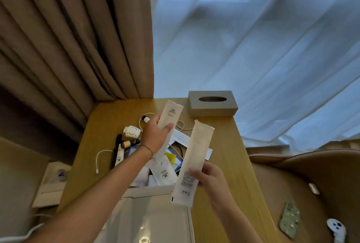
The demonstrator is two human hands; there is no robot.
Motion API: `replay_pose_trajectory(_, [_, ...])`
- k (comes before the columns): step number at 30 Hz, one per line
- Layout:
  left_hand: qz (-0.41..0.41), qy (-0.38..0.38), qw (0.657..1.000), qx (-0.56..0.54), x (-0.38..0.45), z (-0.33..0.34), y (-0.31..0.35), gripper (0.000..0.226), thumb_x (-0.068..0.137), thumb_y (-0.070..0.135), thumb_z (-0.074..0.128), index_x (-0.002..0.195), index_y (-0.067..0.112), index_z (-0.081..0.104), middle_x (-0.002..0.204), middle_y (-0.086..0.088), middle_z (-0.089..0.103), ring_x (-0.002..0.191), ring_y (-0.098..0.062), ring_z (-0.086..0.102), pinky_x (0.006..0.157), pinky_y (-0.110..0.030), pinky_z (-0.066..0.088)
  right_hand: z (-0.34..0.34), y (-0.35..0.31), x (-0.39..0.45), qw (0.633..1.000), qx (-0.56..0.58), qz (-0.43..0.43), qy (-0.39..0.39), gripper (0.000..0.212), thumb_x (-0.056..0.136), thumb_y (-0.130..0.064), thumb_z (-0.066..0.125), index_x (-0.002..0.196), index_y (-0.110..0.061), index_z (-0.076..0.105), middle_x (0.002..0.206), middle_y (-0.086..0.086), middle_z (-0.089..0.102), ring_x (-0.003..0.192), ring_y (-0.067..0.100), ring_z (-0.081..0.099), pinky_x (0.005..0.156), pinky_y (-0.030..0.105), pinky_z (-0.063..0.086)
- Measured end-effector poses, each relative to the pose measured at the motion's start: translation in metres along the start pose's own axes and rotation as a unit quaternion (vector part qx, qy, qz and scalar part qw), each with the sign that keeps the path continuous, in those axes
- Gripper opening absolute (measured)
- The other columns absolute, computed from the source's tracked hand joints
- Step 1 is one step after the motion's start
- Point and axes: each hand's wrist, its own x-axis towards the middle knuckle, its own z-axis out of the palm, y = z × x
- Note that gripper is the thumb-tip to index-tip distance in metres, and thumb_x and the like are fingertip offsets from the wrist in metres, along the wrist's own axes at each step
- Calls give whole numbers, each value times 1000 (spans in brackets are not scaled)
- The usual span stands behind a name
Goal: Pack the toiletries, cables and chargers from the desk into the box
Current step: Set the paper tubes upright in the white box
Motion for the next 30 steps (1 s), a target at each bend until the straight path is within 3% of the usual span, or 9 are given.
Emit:
replay_pose_trajectory(4, [-61,32,992,-102,-38,-47,-6,24,95,22,64,119,18,61,107,0,70,91,-18,67,65,-27,52,40,13,-26,997,-67,-1,-39,17,87,-1,72,99,-12,77,91,6,79,84,17,75,70,24,56])
replay_pose_trajectory(8, [-90,64,982,-151,-77,-93,-25,21,95,20,64,116,21,61,102,3,68,91,-17,65,68,-29,51,74,43,-44,987,-148,10,-67,20,84,3,73,92,-16,74,78,-7,77,72,4,72,63,15,52])
replay_pose_trajectory(11, [-109,89,978,-153,-105,-120,-46,25,95,23,64,120,22,60,104,5,67,91,-12,63,67,-27,49,91,70,-45,974,-211,47,-67,19,85,-3,74,93,-20,74,84,-4,78,82,11,74,68,24,55])
replay_pose_trajectory(15, [-149,105,969,-166,-134,-145,-70,16,94,31,65,108,36,59,103,9,66,91,-15,63,66,-31,51,104,102,-37,953,-274,105,-68,25,85,-10,76,108,-20,70,101,-2,76,94,15,72,82,36,59])
replay_pose_trajectory(19, [-174,113,959,-192,-157,-160,-85,33,92,34,65,124,30,58,107,4,67,95,-19,65,70,-36,56,116,128,-32,936,-298,167,-84,25,86,-12,74,108,-21,68,102,-3,73,92,14,69,69,26,55])
replay_pose_trajectory(25, [-177,103,957,-205,-182,-170,-93,17,94,33,64,105,43,57,106,6,67,95,-18,66,69,-34,56,127,159,-27,907,-343,229,-86,15,88,-16,75,100,-16,66,99,2,72,89,15,71,64,24,57])
replay_pose_trajectory(28, [-183,101,956,-205,-189,-171,-96,15,94,31,64,103,41,58,106,5,69,96,-19,67,76,-39,59,133,168,-21,895,-368,242,-73,19,88,-18,76,103,-9,68,100,6,74,89,19,74,75,31,63])
replay_pose_trajectory(30, [-186,101,957,-197,-194,-171,-97,15,94,30,65,98,42,57,102,7,69,93,-18,68,68,-33,57,135,172,-18,885,-391,242,-70,17,88,-19,77,98,-8,69,95,6,75,82,18,75,75,32,64])
